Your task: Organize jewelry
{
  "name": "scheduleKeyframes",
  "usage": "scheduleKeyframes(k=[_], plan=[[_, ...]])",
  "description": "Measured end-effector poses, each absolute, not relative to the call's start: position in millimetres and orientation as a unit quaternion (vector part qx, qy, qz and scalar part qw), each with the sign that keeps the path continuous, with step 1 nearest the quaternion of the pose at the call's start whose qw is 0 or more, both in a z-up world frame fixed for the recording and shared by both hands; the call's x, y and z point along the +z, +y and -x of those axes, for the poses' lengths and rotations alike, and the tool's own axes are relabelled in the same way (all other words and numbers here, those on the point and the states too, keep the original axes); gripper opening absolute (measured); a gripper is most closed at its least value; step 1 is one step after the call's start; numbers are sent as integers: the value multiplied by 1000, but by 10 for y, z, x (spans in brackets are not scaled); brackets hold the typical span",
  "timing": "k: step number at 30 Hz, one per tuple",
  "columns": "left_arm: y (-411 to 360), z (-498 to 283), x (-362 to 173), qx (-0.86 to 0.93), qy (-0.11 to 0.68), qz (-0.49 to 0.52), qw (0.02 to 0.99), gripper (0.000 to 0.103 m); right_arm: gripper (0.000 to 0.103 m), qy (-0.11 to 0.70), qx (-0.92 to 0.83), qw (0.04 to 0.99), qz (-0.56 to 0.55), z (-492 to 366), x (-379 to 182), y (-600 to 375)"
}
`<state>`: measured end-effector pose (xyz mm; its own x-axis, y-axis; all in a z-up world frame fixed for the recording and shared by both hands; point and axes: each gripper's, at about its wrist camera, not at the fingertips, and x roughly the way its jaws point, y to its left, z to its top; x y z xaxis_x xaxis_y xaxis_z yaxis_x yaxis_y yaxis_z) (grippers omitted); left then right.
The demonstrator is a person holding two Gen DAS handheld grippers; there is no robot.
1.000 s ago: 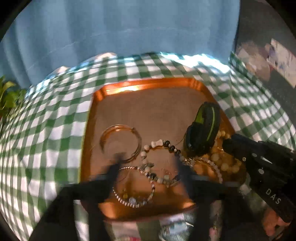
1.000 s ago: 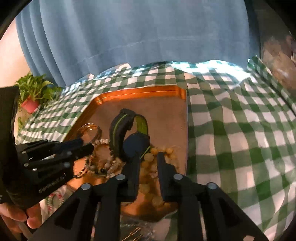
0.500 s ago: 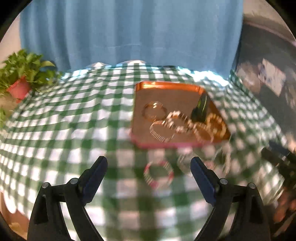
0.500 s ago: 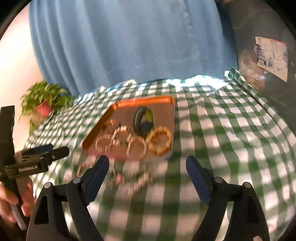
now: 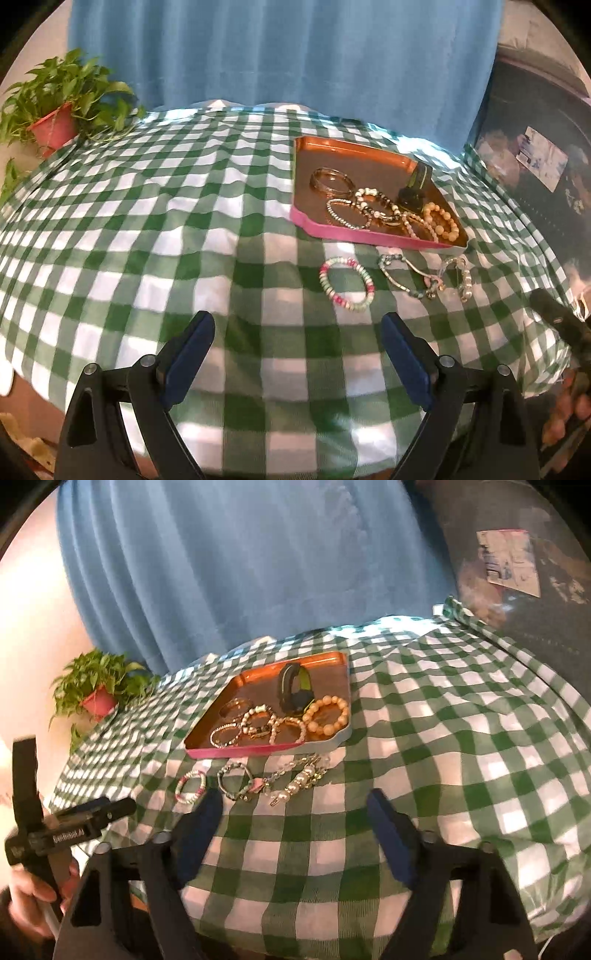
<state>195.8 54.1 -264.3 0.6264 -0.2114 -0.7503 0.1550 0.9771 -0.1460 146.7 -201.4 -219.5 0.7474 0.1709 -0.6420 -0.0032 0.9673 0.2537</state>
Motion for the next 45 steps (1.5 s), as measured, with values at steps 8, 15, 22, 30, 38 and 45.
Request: scheduleKeyframes(k=[8, 15, 22, 30, 38, 45], plan=[[255, -2394, -2781, -131, 438, -8, 889, 61, 26, 390, 60, 914, -100, -1822, -2456, -1955], [57, -2564, -2972, -136, 445, -61, 883, 30, 26, 435, 63, 893, -95, -2163, -2665, -1865], [316, -2645, -2969, -131, 449, 14, 884, 6, 10, 434, 62, 895, -86, -2190, -2723, -1873], [373, -2259, -2832, -135, 419, 6, 898, 6, 10, 401, 58, 912, -71, -1961, -2501, -1955], [239, -2115, -2969, -128, 452, -34, 882, 19, 10, 431, 45, 900, -41, -1780, -2591, -1973], [89, -2159, -3000, -138, 444, -52, 884, 39, 17, 449, 56, 889, -70, -1859, -2714, -2080]])
